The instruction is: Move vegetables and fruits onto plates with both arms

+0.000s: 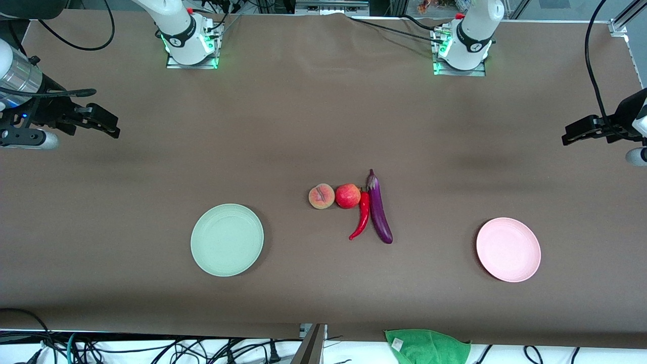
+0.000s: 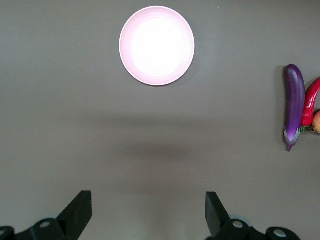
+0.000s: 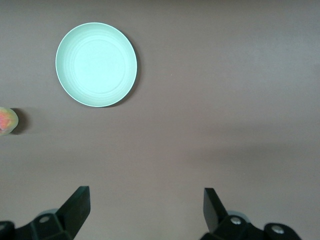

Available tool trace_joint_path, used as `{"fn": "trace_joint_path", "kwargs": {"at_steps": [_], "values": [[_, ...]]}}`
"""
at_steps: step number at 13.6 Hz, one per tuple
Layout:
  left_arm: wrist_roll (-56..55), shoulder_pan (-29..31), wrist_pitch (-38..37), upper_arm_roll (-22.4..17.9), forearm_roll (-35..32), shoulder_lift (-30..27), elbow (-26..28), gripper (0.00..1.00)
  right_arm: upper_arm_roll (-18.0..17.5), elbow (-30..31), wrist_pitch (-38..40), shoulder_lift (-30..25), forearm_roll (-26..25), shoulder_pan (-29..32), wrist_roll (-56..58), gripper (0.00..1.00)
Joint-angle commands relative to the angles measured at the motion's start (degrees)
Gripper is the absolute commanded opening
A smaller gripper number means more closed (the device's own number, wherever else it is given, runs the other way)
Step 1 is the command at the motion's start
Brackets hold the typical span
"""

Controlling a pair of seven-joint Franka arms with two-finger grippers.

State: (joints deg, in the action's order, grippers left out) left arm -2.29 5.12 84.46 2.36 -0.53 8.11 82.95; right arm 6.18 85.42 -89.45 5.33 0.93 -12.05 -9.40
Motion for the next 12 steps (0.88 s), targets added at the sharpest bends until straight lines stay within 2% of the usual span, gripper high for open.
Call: {"fn": "trace_joint_path", "kwargs": {"at_steps": [1, 12], "values": [[0.80, -0.37, -1.14, -0.16, -1.05, 0.85, -1.92, 1.00, -0.47, -0.60, 0.59, -0.32, -0.75, 0.45, -0.53, 1.00], [0.88, -0.37, -1.14, -0.16, -1.05, 0.94, -1.92, 1.00, -1.17, -0.60, 4.54, -1.02, -0.31, 0.10, 0.17, 1.00]]}}
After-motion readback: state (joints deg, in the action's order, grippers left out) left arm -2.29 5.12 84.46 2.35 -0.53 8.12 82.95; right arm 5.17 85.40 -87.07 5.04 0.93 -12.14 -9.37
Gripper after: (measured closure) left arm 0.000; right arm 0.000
